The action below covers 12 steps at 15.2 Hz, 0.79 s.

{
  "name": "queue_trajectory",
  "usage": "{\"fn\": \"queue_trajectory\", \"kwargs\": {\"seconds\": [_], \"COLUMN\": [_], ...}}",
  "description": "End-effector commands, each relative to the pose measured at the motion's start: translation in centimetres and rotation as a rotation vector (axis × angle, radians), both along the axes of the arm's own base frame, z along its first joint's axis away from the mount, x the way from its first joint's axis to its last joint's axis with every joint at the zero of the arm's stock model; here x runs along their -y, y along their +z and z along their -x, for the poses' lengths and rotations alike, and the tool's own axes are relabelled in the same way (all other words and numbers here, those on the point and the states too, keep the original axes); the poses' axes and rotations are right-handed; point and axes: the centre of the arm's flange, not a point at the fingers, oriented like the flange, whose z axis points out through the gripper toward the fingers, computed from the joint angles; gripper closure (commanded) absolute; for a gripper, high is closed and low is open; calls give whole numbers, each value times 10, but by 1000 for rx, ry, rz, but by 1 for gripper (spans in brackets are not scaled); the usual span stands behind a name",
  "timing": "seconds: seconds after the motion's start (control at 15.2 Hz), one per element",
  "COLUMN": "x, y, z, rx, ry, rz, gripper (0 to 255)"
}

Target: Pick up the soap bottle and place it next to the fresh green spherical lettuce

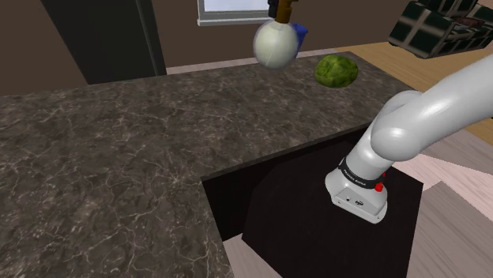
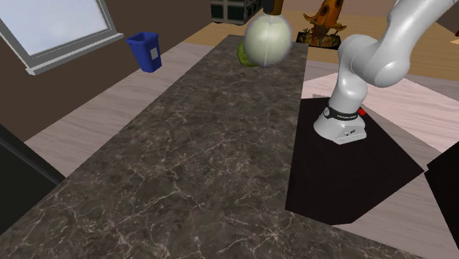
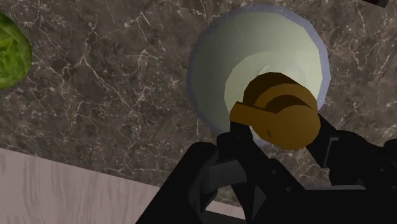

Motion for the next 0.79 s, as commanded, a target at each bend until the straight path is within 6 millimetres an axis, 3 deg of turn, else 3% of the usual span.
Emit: {"fn": "queue_trajectory", "kwargs": {"seconds": [0.0,0.73], "x": [25,156], "y": [0,1], "z": [9,72], "rx": [0,0], "ry": [1,1], "rz": [-1,-1], "gripper": [255,255]}}
